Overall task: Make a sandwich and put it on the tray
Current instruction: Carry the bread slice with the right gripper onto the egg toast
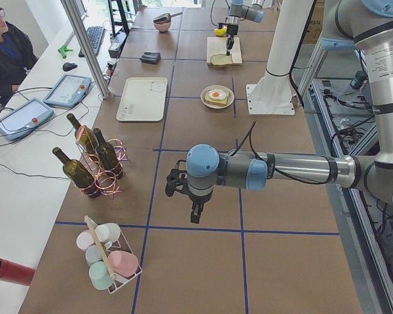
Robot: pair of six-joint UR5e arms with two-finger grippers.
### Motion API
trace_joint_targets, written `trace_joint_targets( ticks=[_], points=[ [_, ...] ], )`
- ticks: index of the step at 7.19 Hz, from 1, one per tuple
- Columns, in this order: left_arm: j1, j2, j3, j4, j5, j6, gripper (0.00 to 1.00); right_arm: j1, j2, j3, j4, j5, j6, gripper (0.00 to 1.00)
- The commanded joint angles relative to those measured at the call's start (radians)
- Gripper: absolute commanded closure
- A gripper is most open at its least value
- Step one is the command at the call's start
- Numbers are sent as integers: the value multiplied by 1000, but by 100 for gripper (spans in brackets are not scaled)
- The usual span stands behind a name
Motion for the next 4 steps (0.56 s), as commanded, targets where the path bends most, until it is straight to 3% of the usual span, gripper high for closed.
trace_joint_targets(
  ticks=[1,4],
  points=[
    [0,-2,0,-2,0,0,0,3,178,-4,-128,-7,41,100],
    [0,-6,0,-2,0,0,0,5,476,-4,-454,-35,107,100]
  ],
)
